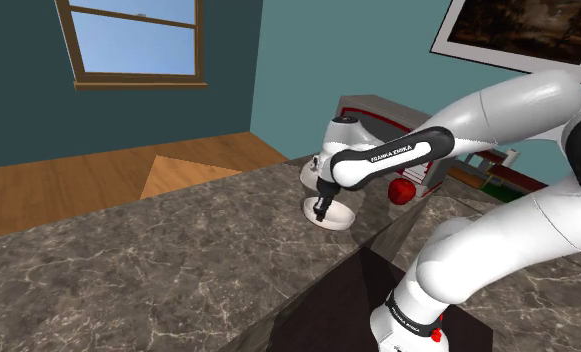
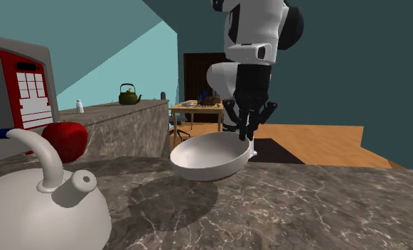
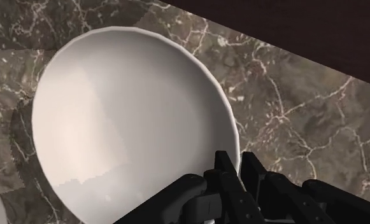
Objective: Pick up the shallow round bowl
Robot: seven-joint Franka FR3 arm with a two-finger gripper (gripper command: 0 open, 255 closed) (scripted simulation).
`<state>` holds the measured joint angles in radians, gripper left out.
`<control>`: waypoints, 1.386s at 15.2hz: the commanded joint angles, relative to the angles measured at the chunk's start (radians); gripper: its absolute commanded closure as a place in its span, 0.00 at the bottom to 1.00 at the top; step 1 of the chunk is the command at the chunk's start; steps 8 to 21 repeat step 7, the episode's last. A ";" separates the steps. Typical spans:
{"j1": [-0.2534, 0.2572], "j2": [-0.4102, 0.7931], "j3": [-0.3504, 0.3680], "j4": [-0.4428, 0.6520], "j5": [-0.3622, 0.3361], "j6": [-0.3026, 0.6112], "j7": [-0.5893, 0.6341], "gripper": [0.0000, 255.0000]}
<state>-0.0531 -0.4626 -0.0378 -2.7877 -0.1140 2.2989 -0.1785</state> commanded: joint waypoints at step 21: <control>0.003 -0.063 0.001 0.046 0.008 -0.109 -0.009 1.00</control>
